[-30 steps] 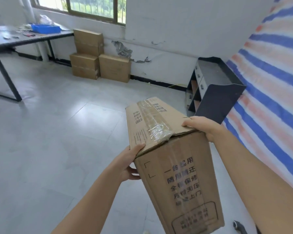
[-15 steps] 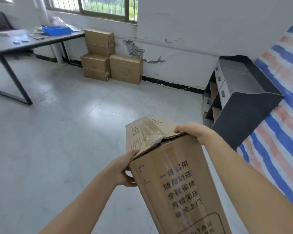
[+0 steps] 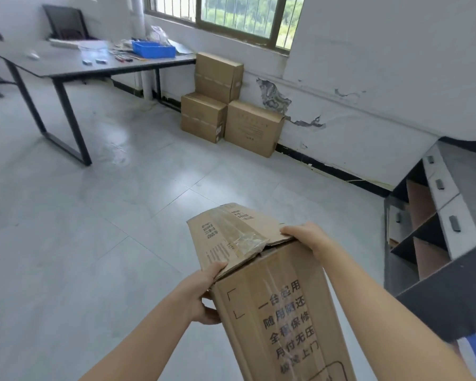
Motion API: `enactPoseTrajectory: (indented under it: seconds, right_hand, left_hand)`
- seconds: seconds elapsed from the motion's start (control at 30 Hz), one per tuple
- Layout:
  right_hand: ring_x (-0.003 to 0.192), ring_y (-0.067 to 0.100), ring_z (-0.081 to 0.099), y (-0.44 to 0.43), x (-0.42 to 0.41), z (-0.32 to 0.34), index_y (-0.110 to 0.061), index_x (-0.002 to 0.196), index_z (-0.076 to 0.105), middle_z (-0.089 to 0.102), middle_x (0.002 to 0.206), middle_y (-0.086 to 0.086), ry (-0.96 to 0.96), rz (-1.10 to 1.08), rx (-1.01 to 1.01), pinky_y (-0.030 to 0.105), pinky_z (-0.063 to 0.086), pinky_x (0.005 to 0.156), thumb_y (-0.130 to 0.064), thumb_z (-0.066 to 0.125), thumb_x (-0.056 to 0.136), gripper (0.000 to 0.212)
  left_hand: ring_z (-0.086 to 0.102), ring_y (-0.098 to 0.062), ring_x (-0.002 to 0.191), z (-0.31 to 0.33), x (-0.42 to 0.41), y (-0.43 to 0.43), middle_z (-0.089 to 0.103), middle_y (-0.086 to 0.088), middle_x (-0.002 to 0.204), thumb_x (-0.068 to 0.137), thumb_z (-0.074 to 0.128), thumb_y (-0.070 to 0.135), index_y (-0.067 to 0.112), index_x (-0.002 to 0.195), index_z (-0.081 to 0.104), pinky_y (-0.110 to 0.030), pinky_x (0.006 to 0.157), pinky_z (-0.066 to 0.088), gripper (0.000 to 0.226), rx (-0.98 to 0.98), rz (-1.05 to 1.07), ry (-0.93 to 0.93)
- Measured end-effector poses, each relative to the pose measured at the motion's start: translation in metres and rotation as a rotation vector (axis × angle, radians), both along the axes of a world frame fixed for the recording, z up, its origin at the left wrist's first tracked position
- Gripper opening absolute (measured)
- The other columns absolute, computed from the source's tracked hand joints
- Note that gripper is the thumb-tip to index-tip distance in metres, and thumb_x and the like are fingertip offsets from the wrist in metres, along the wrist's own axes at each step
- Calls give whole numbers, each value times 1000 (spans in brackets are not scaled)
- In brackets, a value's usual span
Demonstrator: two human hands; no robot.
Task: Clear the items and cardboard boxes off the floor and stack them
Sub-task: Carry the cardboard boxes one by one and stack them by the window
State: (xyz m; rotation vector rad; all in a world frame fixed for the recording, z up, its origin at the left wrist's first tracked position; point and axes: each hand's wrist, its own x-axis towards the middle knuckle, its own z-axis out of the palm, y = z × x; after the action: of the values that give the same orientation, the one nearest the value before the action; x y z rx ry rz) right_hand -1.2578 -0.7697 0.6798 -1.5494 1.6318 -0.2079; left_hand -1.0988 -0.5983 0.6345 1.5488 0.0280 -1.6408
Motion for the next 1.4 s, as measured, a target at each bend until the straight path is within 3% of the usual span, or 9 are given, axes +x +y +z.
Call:
enactPoseTrajectory:
  seconds: [0.2,0.33,0.53,0.6,0.7,0.87,1.03,1.2,1.4]
  right_hand:
    - [97,31,60,-93,66,6,-13,82,60,63,90,10,-19,-41,-85,33,47,77,-50,62,47,51]
    - [96,32,60,-155,78,0,-15,71,57,62,82,8,-53,-66,-94,36,48,81,-43,68,60,32]
    - [86,26,58,-274,94,-9,-16,65,51,55,71,1,-55,-20,-137,30,37,70,-42,65,74,30]
    - [73,18,51,-316,99,-3,-18,66,49,52,71,0,-31,9,-166,29,32,66,-41,58,82,29]
    - [82,22,54,-376,100,5,-16,78,60,61,85,3,-14,-5,-192,28,36,68,-43,55,82,27]
    - [87,25,53,-463,121,5,-16,94,63,63,94,5,41,-43,-213,25,31,56,-47,49,82,36]
    - [85,26,51,-531,159,-8,-16,85,59,60,89,5,86,29,-182,22,27,52,-45,48,83,30]
    - [70,19,49,-602,208,-25,-18,61,44,53,69,-1,90,12,-128,25,30,54,-41,51,80,30]
    - [78,22,51,-702,291,0,-21,69,52,56,73,0,89,-55,-173,27,32,57,-39,52,78,20]
  left_hand:
    - [57,-35,89,6,58,-83,53,-13,97,84,62,42,19,104,53,-47,80,50,32,-67,38,-44]
    - [58,-36,93,8,76,-148,54,-14,104,83,61,43,19,112,50,-49,83,50,39,-77,16,-85]
    - [58,-38,88,10,88,-270,54,-16,94,86,60,38,14,93,52,-49,79,48,26,-30,36,-113]
    - [57,-37,87,13,90,-316,53,-15,91,85,59,37,14,92,52,-49,80,47,26,-32,50,-125]
    - [56,-34,82,23,92,-382,53,-12,87,84,58,37,15,93,52,-45,75,47,25,-9,62,-166]
    - [55,-31,76,35,120,-474,56,-8,83,80,58,39,18,94,56,-39,68,45,26,10,59,-228]
    - [54,-32,76,24,153,-542,55,-8,80,78,59,37,14,87,54,-41,72,44,25,74,71,-169]
    - [54,-32,81,6,202,-619,55,-11,87,78,59,33,10,89,53,-43,68,43,26,112,94,-76]
    - [54,-32,82,12,283,-730,55,-10,85,79,56,29,10,90,54,-45,79,42,22,56,101,11]
